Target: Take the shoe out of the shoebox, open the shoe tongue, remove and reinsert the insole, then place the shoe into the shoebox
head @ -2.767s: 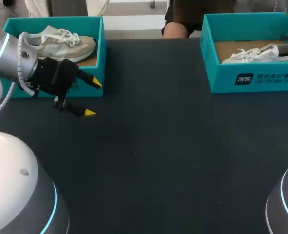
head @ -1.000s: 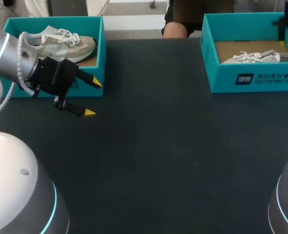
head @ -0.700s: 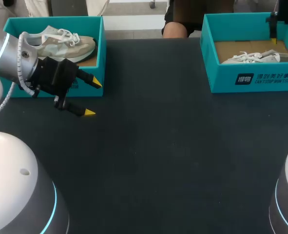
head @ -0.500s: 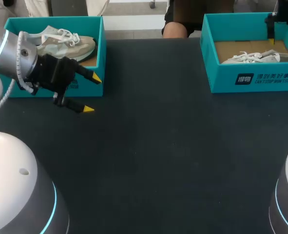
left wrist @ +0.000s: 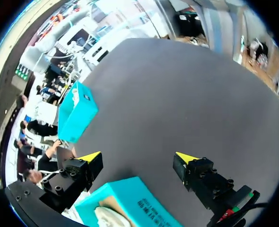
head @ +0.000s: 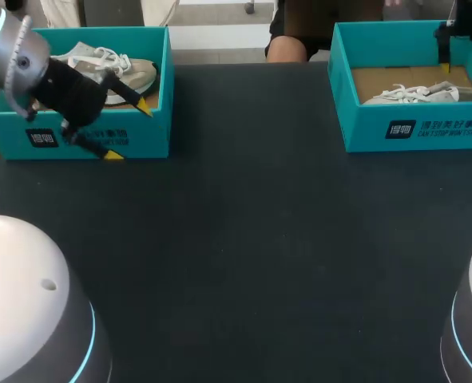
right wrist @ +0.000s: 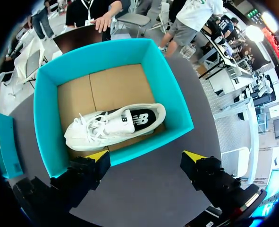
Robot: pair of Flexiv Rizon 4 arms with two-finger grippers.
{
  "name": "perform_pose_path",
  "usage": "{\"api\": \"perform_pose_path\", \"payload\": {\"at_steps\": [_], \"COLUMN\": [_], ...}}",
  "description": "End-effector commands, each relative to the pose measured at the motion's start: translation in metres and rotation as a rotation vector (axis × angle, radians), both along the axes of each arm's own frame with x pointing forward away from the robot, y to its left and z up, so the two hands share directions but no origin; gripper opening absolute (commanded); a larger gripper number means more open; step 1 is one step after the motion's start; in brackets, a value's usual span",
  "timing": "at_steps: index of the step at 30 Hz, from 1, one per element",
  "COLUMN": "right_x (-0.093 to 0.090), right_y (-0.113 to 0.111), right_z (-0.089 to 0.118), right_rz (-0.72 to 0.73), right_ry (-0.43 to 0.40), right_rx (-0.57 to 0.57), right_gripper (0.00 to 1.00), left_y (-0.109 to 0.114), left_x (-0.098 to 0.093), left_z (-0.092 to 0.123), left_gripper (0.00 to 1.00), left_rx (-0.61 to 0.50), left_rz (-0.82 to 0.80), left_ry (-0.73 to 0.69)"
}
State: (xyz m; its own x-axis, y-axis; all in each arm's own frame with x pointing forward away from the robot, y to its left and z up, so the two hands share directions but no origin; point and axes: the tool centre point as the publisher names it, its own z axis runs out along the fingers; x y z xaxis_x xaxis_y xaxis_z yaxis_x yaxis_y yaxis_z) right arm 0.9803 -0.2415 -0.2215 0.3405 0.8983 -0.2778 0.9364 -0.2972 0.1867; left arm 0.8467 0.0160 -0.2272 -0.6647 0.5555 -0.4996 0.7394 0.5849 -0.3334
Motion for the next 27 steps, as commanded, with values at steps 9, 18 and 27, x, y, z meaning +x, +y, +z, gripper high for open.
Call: {"api": "perform_pose_path", "payload": {"at_steps": [9, 18, 27], "right_x": [-0.001, -0.001, -0.001], "right_y": [0.0, 0.0, 0.0], "right_z": [0.0, 0.0, 0.0], "right_rz": [0.001, 0.001, 0.001], "right_ry": [-0.001, -0.001, -0.001], "right_rx": [0.001, 0.001, 0.001], "right_gripper": [1.0, 1.0, 1.0], "left_y": [0.011, 0.013, 0.053], "left_x": [0.015, 0.022, 0.089], "left_z": [0.011, 0.014, 0.022], "left_gripper": [1.0, 1.0, 1.0], "left_rx": [0.397, 0.398, 0.495], "left_rz": [-0.29, -0.314, -0.512], "left_ry": [-0.201, -0.229, -0.265]}}
